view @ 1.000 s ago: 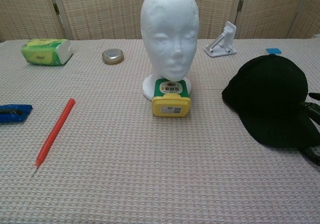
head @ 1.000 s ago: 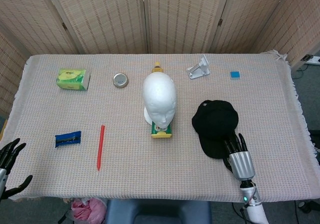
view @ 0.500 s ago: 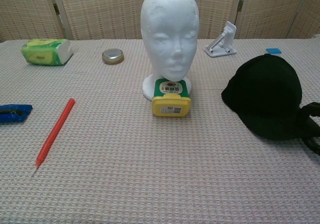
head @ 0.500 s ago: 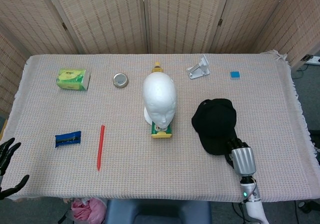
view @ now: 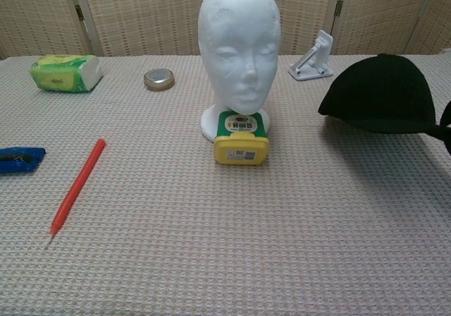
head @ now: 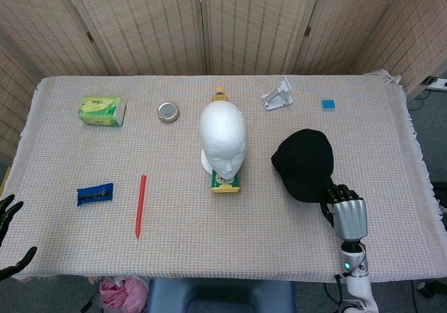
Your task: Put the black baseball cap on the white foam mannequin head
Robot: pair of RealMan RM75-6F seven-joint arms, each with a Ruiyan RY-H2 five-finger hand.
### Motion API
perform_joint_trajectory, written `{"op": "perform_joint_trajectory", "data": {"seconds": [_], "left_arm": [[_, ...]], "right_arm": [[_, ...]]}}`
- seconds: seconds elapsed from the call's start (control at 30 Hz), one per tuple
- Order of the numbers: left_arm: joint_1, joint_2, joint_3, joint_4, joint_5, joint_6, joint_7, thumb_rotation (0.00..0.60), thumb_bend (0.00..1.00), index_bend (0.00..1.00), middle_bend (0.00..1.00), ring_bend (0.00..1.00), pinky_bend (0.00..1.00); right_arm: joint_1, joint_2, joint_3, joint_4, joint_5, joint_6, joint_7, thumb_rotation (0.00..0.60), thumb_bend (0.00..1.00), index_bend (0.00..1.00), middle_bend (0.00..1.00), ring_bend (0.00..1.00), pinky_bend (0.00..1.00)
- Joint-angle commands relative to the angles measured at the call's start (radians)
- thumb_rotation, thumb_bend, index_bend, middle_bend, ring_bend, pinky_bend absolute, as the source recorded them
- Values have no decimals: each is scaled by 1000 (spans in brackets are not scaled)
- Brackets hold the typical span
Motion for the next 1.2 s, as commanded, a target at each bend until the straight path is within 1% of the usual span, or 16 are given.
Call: {"op": "perform_joint_trajectory", "data": {"seconds": [0.03, 0.13, 0.27, 0.4, 0.5, 0.63, 0.77, 1.0, 1.2], "left_arm": [[-1, -1, -3, -8, 4, 2, 6, 600, 310, 0, 0, 0, 155], [2, -1, -2, -10, 4, 5, 8, 600, 310, 0, 0, 0, 155], [8, -1, 1, -1, 9, 13, 4, 600, 310, 0, 0, 0, 155], [8, -2, 0, 0, 12, 13, 7, 600, 310, 0, 0, 0, 155], [10, -2, 0, 1, 13, 15, 7, 600, 310, 0, 0, 0, 155], [12, -2, 0, 3, 14, 19, 4, 600, 310, 0, 0, 0, 155], [12, -2, 0, 3, 13, 14, 8, 600, 310, 0, 0, 0, 155], [11, -3, -1, -2, 8, 8, 15, 600, 310, 0, 0, 0, 155], [8, 0, -6, 0, -8, 0, -4, 600, 310, 0, 0, 0, 155]], "right_arm": [[51, 34, 38, -19, 3, 100, -70, 600, 503, 736, 643, 525, 784], [82, 60, 52, -31, -5, 165, -141, 600, 504, 758, 659, 540, 799], [120, 101, 54, -52, -28, 236, -256, 600, 505, 769, 666, 548, 806], [161, 154, 45, -96, -68, 301, -386, 600, 507, 778, 672, 553, 808], [190, 204, 38, -151, -98, 329, -488, 600, 511, 791, 678, 559, 812], [207, 282, 38, -285, -121, 327, -590, 600, 513, 800, 682, 562, 813], [224, 342, 49, -384, -143, 329, -665, 600, 513, 805, 682, 563, 813], [306, 403, 110, -536, -193, 322, -787, 600, 513, 805, 678, 563, 813], [388, 432, 164, -634, -218, 249, -877, 600, 515, 805, 678, 563, 813]]}}
